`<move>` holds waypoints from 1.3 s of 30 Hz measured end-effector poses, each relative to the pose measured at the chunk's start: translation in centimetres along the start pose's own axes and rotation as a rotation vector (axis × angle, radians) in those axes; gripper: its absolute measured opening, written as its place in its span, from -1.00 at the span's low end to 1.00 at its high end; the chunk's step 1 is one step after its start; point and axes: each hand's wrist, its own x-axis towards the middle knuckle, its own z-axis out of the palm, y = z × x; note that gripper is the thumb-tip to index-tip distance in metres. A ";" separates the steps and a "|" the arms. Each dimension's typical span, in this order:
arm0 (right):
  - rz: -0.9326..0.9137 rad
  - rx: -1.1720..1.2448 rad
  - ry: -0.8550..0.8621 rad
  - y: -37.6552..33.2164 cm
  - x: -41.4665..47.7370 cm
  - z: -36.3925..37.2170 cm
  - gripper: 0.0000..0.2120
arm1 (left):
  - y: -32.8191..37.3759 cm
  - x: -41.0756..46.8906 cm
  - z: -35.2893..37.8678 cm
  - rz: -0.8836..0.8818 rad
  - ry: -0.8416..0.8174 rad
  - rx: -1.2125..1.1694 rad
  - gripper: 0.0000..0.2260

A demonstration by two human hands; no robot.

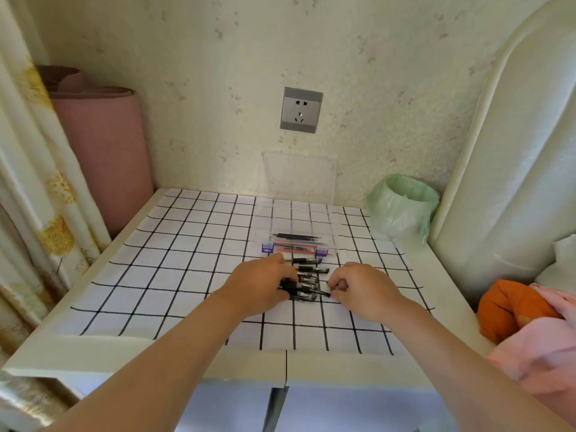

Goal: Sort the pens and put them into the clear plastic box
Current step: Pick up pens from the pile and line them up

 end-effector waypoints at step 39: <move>-0.088 -0.718 -0.092 -6.2 15.6 -1.6 -0.76 | -5.0 -1.0 -3.7 -0.179 0.012 -0.136 -0.79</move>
